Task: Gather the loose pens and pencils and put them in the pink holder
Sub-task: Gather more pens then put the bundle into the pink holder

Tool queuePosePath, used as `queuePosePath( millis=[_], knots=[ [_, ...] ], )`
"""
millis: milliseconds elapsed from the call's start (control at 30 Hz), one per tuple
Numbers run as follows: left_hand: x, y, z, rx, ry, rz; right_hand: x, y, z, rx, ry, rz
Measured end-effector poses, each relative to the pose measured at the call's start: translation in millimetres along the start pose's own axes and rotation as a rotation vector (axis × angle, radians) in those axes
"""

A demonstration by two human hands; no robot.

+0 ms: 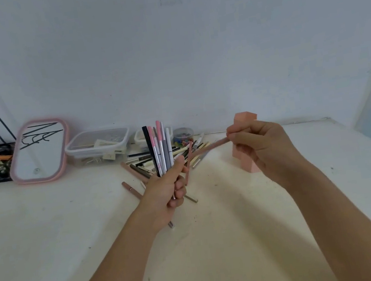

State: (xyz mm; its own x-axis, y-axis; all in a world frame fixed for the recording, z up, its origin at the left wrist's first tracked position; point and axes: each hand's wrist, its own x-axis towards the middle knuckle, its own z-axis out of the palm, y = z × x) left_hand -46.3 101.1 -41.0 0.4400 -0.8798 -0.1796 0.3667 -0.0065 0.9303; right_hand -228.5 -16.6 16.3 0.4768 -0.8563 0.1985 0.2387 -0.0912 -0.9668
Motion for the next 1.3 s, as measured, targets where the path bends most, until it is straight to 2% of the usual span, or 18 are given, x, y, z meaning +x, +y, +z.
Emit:
queuePosePath(
  millis=[100, 200, 267, 367, 433, 567, 667, 733, 833, 933, 1033, 1133, 1300],
  knots=[
    [-4, -2, 4, -0.003, -0.083, -0.046, 0, 4, -3, 0.068, -0.144, 0.093],
    [-8, -8, 14, 0.124, -0.166, -0.045, 1, 21, 6, -0.073, -0.183, 0.051],
    [-11, -12, 22, 0.21, -0.197, -0.039, 0, 32, 15, -0.059, -0.215, 0.028],
    [-14, -17, 29, 0.282, -0.156, -0.026, -2, 38, 22, 0.044, -0.26, 0.037],
    [-13, -18, 29, 0.312, -0.113, -0.005, -4, 38, 23, 0.03, -0.306, 0.037],
    [-14, -19, 34, 0.392, -0.091, 0.06, -18, 38, 36, -0.014, -0.543, 0.118],
    [-18, -20, 38, 0.636, -0.085, 0.196, -28, 44, 51, -0.106, -0.381, 0.204],
    [-16, -22, 39, 0.669, -0.072, 0.235, -29, 47, 55, -0.089, -0.273, 0.21],
    [-11, -22, 40, 0.529, -0.025, 0.248, -25, 47, 57, -0.037, -0.14, 0.145],
    [-6, -21, 34, 0.378, -0.048, 0.237, -15, 42, 44, -0.047, 0.014, 0.037],
    [-4, -19, 25, 0.354, 0.029, 0.259, -10, 42, 31, -0.132, 0.054, -0.036],
    [0, -16, 20, 0.295, 0.112, 0.292, -9, 53, 27, -0.214, 0.06, -0.025],
    [4, -18, 16, 0.277, 0.154, 0.319, -7, 65, 26, -0.347, -0.084, 0.062]
  ],
)
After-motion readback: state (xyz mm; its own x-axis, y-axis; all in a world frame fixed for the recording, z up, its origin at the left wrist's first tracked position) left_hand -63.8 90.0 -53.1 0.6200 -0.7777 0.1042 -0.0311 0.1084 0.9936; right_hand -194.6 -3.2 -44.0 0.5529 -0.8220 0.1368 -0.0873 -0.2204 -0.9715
